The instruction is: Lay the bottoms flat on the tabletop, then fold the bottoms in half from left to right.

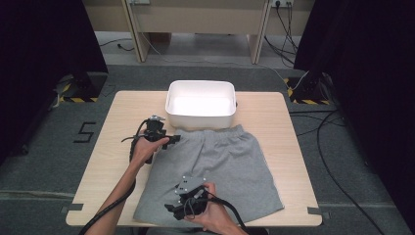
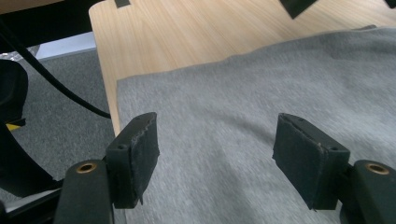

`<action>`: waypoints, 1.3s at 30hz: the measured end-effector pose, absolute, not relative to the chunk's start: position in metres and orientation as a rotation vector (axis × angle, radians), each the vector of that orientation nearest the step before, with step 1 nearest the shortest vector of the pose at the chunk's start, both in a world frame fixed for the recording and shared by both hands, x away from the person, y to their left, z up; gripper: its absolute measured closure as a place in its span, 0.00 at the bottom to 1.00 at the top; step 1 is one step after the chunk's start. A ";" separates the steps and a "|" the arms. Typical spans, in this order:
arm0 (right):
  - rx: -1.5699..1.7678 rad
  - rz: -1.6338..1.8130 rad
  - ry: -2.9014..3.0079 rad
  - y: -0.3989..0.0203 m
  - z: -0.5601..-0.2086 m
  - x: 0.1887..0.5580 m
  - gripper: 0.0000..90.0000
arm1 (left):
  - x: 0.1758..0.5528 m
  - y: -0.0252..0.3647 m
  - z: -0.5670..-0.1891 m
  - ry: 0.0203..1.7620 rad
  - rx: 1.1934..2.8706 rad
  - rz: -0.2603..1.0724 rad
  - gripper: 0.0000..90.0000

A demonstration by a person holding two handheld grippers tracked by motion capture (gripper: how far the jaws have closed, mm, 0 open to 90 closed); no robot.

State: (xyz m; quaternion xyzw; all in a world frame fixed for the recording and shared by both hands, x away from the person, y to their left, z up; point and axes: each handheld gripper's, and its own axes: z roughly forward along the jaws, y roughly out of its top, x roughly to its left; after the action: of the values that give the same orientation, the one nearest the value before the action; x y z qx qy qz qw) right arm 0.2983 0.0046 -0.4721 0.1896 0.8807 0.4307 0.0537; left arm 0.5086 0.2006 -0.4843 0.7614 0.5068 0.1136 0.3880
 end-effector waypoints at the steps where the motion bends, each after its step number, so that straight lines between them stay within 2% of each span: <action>1: 0.577 1.310 2.675 0.006 -0.472 0.297 0.35 | 0.511 0.200 -0.485 1.293 1.939 0.295 0.26; 10: 0.558 1.307 2.691 0.011 -0.475 0.293 0.35 | 0.524 0.193 -0.490 1.294 1.945 0.271 0.29; 16: 0.555 1.298 2.694 0.011 -0.480 0.293 0.36 | 0.528 0.181 -0.498 1.273 2.033 0.284 0.41; 19: 0.559 1.293 2.692 0.010 -0.480 0.293 0.36 | 0.528 0.178 -0.502 1.258 2.076 0.293 0.52; 23: 0.560 1.282 2.691 0.009 -0.480 0.293 0.36 | 0.529 0.178 -0.502 1.246 2.087 0.308 0.59; 26: 0.573 1.276 2.699 0.009 -0.483 0.295 0.37 | 0.528 0.178 -0.501 1.242 2.102 0.300 0.75; 28: 0.571 1.271 2.699 0.009 -0.483 0.296 0.37 | 0.526 0.180 -0.501 1.231 2.118 0.310 0.79; 33: 0.577 1.261 2.697 0.009 -0.485 0.297 0.37 | 0.523 0.183 -0.503 1.227 2.093 0.321 0.86; 39: 0.575 1.250 2.706 0.016 -0.489 0.295 0.37 | 0.523 0.181 -0.502 1.223 2.115 0.330 0.87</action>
State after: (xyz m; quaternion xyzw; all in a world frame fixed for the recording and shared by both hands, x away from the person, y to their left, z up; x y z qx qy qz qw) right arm 0.2953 0.0160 -0.4890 0.1892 0.8901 0.4113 0.0530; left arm 0.5229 0.1814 -0.5021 0.8094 0.4681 0.1261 0.3315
